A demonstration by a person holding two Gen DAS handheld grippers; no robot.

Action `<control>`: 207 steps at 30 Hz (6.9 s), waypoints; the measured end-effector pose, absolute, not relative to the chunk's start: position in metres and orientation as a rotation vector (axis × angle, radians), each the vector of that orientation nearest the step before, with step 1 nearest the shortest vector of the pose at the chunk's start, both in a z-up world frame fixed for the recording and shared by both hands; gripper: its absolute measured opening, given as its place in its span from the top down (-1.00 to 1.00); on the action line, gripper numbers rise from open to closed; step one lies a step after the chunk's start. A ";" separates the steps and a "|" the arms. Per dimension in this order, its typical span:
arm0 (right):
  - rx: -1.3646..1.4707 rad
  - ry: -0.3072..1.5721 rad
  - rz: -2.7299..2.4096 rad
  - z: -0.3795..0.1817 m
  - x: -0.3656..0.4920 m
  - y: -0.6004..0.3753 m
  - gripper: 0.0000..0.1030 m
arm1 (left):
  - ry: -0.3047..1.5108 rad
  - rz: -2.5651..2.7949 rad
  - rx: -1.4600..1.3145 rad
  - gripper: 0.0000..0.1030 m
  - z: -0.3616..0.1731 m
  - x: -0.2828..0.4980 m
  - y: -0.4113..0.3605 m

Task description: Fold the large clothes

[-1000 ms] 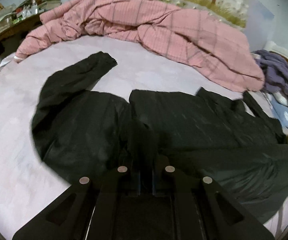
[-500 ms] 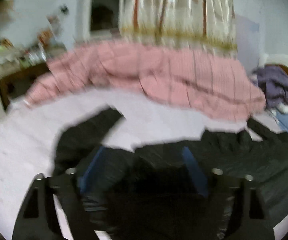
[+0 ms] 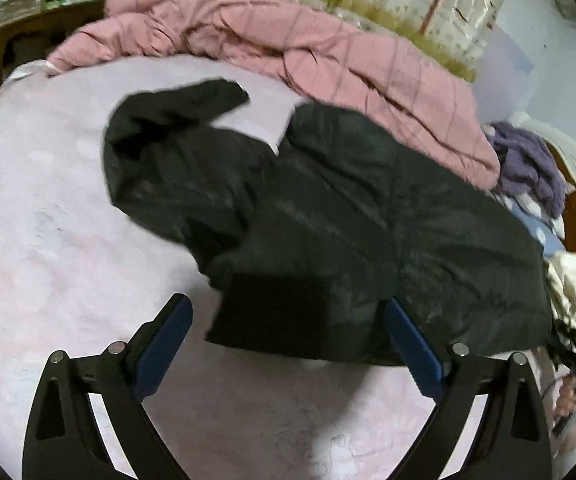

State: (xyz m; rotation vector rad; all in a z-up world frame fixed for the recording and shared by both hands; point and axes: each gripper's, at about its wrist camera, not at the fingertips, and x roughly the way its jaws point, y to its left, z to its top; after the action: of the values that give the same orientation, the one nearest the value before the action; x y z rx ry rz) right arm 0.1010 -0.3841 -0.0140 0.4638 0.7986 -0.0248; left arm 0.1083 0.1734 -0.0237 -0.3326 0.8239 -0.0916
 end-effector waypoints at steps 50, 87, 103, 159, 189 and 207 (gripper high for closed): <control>0.055 0.698 -0.007 0.055 0.132 -0.303 0.95 | 0.664 0.021 0.007 1.00 0.048 0.145 0.138; 0.232 0.815 0.319 0.025 0.155 -0.197 0.37 | 0.693 -0.210 0.048 1.00 -0.007 0.136 -0.002; 0.136 0.921 0.252 -0.019 0.182 -0.195 0.51 | 0.665 -0.441 -0.066 1.00 -0.002 0.132 -0.001; 0.101 0.562 -0.050 0.114 0.127 -0.298 0.69 | 0.869 -0.441 -0.185 0.96 -0.056 0.093 -0.029; 0.270 0.709 -0.301 0.021 -0.009 -0.435 1.00 | 0.846 -0.396 -0.134 0.94 -0.055 0.114 -0.035; 0.228 0.706 0.076 0.105 0.152 -0.357 0.10 | 0.835 -0.413 -0.153 0.94 -0.056 0.114 -0.031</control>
State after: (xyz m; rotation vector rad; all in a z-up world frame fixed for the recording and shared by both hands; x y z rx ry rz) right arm 0.1517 -0.3573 0.1052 0.2282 0.7065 0.0756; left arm 0.1135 -0.0307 -0.0558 -0.1530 0.8346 -0.4126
